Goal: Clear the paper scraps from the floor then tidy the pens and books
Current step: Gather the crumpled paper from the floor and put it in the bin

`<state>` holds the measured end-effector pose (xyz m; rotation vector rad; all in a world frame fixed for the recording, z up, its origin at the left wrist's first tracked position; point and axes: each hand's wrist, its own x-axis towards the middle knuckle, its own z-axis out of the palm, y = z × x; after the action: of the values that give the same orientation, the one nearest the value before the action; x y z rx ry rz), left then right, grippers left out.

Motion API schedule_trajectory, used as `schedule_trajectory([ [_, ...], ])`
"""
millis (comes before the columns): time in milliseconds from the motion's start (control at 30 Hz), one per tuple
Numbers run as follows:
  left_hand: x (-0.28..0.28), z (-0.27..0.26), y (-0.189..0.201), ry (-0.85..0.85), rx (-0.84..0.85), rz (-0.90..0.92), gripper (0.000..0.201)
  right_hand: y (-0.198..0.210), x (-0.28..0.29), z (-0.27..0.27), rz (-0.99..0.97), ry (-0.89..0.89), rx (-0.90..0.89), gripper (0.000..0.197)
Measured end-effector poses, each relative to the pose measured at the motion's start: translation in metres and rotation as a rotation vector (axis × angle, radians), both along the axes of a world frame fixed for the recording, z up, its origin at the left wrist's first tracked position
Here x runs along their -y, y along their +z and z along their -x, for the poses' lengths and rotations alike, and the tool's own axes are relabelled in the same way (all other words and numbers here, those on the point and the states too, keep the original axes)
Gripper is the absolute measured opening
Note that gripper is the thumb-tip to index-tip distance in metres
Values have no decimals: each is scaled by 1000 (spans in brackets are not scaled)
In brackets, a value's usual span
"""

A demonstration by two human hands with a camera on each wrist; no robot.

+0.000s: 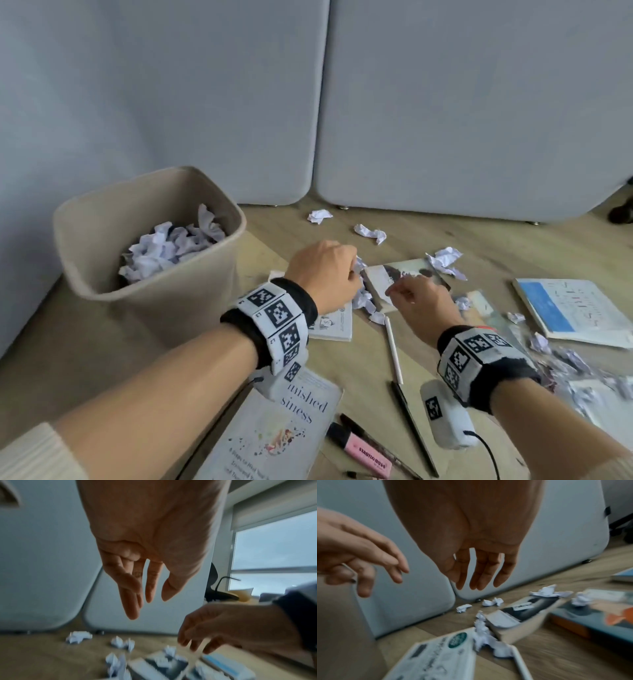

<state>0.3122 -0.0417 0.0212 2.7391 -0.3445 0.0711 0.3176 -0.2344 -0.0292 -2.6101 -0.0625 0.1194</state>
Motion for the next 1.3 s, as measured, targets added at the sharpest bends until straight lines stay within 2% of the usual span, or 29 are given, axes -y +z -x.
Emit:
schedule_trajectory([
  [100,20,-18,-62,-22,-145,-46,14,-32,25,3,111,19,-36,11],
  [167,28,-29,-98,-6,-183,-64,22,-51,30,2,129,14,-66,18],
  [233,34,-46,-127,15,-195,-65,48,-67,27,-2,126,38,-90,31],
  [367,48,-92,-151,-56,-224,-101,123,-87,6,-26,206,96,18,50],
  [433,54,-106,-157,-89,-267,-136,139,-93,0,-42,264,27,88,53],
  [567,70,-105,-182,-120,-306,-212,150,-97,10,-66,363,-187,69,50],
  [667,78,-104,-194,-77,-175,-227,139,-101,37,-71,424,-414,68,50],
  [767,84,-104,-194,-72,-113,-242,122,-107,72,-69,524,-540,-74,45],
  [867,86,-106,-194,-57,-159,-195,99,-114,96,-65,612,-427,-137,31],
  [967,82,-109,-196,-60,-168,-162,50,-115,104,-66,501,-347,-51,24],
  [1033,80,-107,-196,-104,-144,-158,29,-111,106,-75,436,-327,-13,21],
  [1100,78,-108,-198,-120,-107,-76,13,-103,111,-91,481,-277,-17,25],
  [1133,77,-107,-199,-103,-89,-11,7,-100,114,-102,506,-267,-6,29],
  [1200,73,-110,-200,-34,-39,85,16,-97,121,-126,523,-264,47,33],
  [1267,67,-116,-204,61,56,120,22,-99,127,-150,529,-285,121,20],
  [1300,62,-119,-205,115,88,119,20,-102,130,-161,530,-310,130,20],
])
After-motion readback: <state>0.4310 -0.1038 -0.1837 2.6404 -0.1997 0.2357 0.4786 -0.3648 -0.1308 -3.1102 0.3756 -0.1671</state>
